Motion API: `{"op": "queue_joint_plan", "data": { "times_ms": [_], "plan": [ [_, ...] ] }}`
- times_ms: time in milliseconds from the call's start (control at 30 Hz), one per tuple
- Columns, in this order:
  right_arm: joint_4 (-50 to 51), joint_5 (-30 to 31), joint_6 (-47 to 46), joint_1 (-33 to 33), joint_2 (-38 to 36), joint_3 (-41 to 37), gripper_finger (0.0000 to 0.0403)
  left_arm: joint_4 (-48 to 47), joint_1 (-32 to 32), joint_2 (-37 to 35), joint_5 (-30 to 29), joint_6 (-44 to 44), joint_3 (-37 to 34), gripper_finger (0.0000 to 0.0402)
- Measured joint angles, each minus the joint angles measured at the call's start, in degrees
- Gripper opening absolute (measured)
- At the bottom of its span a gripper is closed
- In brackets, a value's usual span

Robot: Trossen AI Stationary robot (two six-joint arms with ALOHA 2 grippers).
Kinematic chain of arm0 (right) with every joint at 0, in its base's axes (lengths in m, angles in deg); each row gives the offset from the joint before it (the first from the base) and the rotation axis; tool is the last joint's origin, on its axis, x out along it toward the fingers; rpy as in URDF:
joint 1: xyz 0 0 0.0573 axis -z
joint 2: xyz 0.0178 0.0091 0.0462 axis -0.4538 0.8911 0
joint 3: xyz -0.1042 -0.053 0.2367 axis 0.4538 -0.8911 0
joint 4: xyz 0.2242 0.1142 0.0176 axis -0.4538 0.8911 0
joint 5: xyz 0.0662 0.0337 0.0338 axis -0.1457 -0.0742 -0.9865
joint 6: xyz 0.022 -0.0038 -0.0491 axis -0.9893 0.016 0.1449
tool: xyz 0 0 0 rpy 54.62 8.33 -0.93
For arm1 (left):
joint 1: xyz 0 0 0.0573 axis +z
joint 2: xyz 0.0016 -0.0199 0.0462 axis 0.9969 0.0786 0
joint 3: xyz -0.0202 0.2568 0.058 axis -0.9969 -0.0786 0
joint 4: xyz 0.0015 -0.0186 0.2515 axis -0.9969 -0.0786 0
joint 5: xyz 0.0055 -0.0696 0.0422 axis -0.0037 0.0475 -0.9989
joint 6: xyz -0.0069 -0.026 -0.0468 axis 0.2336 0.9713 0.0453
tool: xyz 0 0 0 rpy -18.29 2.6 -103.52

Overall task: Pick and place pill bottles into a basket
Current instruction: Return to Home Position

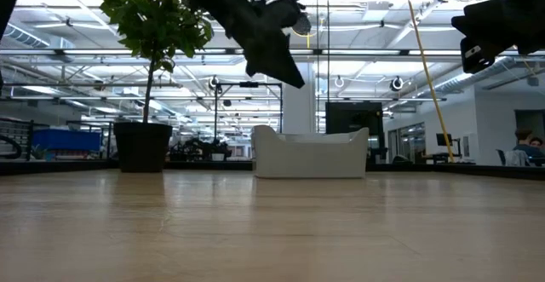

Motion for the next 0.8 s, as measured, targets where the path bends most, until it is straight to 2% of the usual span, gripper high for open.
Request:
{"op": "queue_joint_plan", "data": {
  "times_ms": [133, 200, 467, 700, 800],
  "plan": [
    [0.02, 0.00, -0.01, 0.00, 0.02, 0.00, 0.0078, 2.70, -3.29, -3.15, 1.16, 0.91, -4.05, 0.0025],
    [0.04, 0.00, -0.01, -0.02, 0.02, 0.00, 0.0078, 6.99, -5.47, -5.32, 1.84, 0.89, -7.68, 0.0029],
    [0.02, 0.00, -0.01, 0.00, 0.02, 0.00, 0.0078, 34.07, -14.51, -17.68, 2.36, 2.05, -30.65, 0.0030],
    [-0.35, -0.09, 5.16, -0.01, 0.05, 0.00, 0.0080, 42.84, -20.03, -28.31, 2.09, 5.48, -45.78, 0.0031],
    [-1.25, -0.04, 4.31, -0.02, 0.02, 0.00, 0.0079, 47.52, -21.86, -31.79, 2.41, 5.07, -51.93, 0.0031]
  ]
}}
